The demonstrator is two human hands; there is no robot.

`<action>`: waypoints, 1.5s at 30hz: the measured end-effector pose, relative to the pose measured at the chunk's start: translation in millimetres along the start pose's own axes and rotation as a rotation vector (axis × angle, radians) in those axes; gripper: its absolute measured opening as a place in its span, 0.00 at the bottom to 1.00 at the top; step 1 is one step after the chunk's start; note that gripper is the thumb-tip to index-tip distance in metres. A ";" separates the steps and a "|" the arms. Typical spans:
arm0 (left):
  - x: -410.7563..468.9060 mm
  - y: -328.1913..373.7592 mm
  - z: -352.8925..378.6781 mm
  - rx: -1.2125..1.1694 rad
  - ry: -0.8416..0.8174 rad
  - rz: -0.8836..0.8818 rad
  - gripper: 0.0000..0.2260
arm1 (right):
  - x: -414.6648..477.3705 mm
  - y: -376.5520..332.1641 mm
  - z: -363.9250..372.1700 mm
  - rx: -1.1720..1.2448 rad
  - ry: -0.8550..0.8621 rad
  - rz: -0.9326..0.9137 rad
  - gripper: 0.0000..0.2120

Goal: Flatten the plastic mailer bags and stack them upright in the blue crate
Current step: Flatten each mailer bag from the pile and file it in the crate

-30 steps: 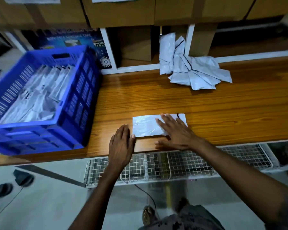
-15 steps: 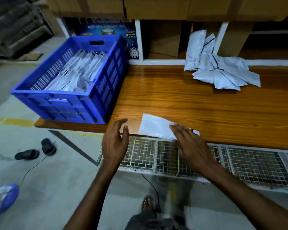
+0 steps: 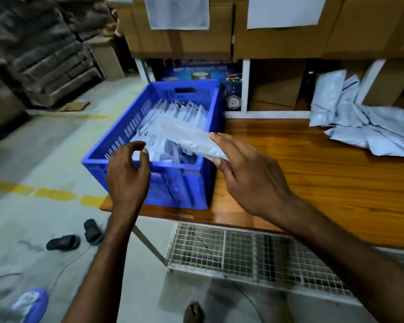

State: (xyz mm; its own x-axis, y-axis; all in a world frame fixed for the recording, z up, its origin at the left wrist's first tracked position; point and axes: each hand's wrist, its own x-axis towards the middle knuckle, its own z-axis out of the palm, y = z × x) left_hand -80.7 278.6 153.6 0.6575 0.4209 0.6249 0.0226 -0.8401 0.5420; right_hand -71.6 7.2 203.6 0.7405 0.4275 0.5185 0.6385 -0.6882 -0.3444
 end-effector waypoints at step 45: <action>161.0 -132.7 40.7 0.486 -0.722 0.512 0.26 | 187.3 -13.2 219.7 -0.145 -1.065 0.493 0.65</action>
State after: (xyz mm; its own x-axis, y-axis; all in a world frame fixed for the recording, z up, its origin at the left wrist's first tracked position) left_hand 52.8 443.9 159.3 0.9691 -0.2024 0.1411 -0.1919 -0.9777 -0.0848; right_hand 104.6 225.2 133.3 0.7458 0.3229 -0.5827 0.2560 -0.9464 -0.1968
